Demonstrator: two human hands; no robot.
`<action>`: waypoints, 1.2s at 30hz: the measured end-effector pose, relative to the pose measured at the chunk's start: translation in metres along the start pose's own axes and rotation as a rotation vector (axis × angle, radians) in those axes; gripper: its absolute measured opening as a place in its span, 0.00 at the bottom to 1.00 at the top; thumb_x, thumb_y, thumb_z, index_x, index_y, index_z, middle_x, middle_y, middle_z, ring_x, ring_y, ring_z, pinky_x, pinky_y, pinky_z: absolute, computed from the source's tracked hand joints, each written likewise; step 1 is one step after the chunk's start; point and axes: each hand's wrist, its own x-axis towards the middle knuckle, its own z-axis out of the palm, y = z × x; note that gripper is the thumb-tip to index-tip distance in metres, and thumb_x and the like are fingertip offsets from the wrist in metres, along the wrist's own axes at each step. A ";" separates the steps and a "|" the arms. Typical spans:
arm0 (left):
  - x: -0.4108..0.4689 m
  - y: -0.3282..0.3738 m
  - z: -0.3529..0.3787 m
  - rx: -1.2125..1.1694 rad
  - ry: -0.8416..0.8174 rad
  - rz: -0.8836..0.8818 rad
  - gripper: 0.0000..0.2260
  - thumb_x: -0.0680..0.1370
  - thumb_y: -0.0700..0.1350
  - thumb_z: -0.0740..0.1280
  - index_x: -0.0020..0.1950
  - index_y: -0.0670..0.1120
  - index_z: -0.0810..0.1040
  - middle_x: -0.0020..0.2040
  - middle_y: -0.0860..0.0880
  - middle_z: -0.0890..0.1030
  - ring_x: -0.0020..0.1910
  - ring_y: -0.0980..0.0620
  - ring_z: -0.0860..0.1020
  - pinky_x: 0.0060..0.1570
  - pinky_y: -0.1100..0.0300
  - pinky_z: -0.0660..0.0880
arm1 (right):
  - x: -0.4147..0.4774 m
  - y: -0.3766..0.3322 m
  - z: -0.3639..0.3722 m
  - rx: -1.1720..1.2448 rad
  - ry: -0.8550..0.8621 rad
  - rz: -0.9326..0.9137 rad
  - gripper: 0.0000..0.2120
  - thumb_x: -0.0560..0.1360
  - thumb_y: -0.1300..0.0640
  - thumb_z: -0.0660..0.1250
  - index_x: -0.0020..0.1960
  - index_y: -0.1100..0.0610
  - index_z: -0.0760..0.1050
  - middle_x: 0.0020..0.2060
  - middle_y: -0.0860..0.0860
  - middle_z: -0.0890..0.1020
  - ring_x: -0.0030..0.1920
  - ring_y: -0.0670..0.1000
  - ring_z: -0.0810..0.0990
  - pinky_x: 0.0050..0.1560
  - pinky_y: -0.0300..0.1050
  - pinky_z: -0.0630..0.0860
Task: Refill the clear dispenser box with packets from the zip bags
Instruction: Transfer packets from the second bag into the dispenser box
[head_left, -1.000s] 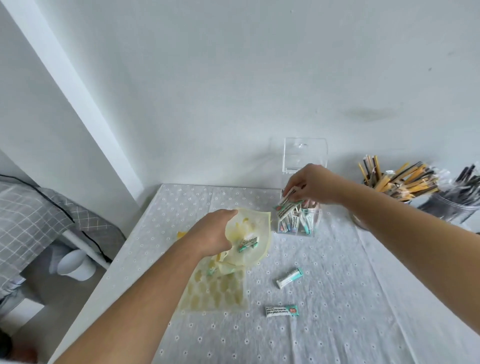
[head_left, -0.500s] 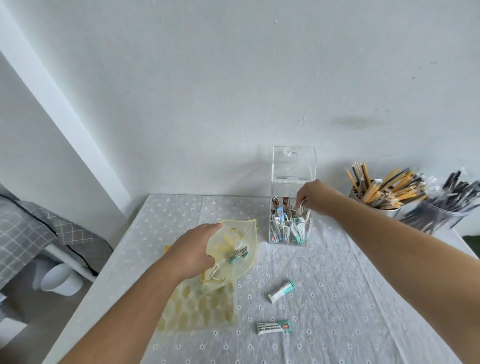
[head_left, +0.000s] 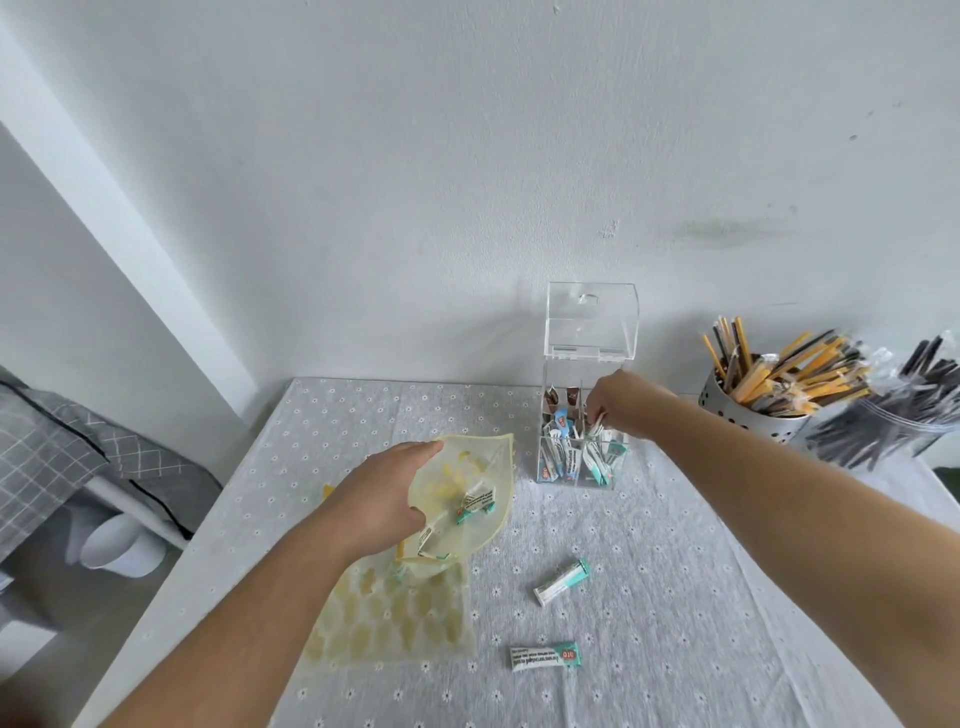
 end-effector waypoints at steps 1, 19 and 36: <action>0.000 0.001 0.000 -0.001 -0.003 -0.001 0.34 0.72 0.36 0.64 0.75 0.55 0.58 0.74 0.57 0.61 0.60 0.51 0.72 0.52 0.66 0.67 | 0.000 0.001 0.001 0.006 0.010 0.010 0.13 0.75 0.66 0.64 0.52 0.54 0.83 0.53 0.52 0.83 0.53 0.53 0.81 0.57 0.45 0.77; -0.006 0.005 0.002 -0.015 -0.009 0.003 0.34 0.72 0.37 0.65 0.75 0.55 0.58 0.74 0.57 0.61 0.65 0.50 0.70 0.57 0.66 0.66 | -0.006 0.009 0.009 -0.110 -0.038 0.073 0.11 0.74 0.62 0.66 0.54 0.52 0.80 0.54 0.50 0.82 0.55 0.52 0.80 0.55 0.46 0.77; 0.000 0.003 0.001 -0.023 -0.015 0.002 0.34 0.72 0.36 0.64 0.75 0.55 0.57 0.74 0.58 0.60 0.66 0.52 0.69 0.60 0.65 0.66 | 0.012 0.000 0.009 -0.239 -0.077 0.105 0.08 0.74 0.65 0.62 0.42 0.58 0.79 0.40 0.51 0.81 0.43 0.53 0.80 0.41 0.46 0.79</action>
